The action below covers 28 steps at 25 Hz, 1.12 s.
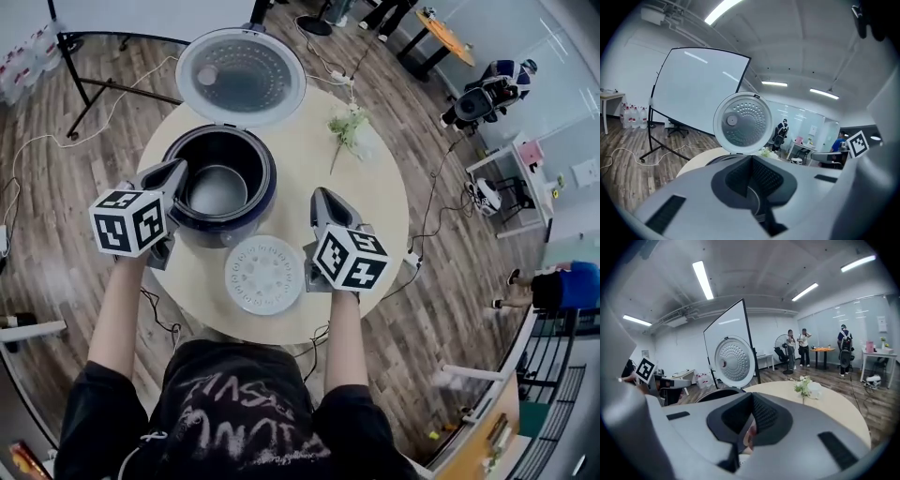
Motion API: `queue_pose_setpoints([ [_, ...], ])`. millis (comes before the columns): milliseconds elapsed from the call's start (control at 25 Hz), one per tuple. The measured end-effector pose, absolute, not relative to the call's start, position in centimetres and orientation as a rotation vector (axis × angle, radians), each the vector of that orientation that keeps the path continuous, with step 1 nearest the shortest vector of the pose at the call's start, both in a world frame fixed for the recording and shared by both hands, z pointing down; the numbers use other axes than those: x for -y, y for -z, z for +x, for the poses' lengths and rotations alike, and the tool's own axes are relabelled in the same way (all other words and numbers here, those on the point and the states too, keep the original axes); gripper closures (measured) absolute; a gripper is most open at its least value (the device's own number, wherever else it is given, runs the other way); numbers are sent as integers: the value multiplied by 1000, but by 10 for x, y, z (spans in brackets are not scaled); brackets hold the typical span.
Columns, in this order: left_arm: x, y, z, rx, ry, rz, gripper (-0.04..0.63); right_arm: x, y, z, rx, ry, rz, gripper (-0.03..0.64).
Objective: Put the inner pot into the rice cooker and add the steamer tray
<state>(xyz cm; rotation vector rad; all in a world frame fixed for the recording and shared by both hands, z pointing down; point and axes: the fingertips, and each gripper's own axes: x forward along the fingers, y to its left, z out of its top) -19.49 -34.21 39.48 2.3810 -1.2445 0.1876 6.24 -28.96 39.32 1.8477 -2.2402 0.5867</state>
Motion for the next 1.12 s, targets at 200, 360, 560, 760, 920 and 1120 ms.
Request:
queue_pose_setpoints([
  [200,326,-378,-169,1220,-160,2471,584,252,-374,91,2231,-507,1989,612],
  [360,305,-363,-147,1238,-130,2530,584,215,-363,119,2221,-478,2102,612],
  [560,266,-349,-136,1296,-52,2569,584,170,-355,145,2232,-434,2176,612],
  [760,231,-338,-130,1366,-18,2642,584,133,-350,155,2260,-350,2194,611],
  [920,206,-337,-127,1398,-25,2678,584,111,-355,157,2287,-335,2202,608],
  [1120,183,-340,-124,1412,-41,2715,584,92,-365,158,2291,-345,2211,597],
])
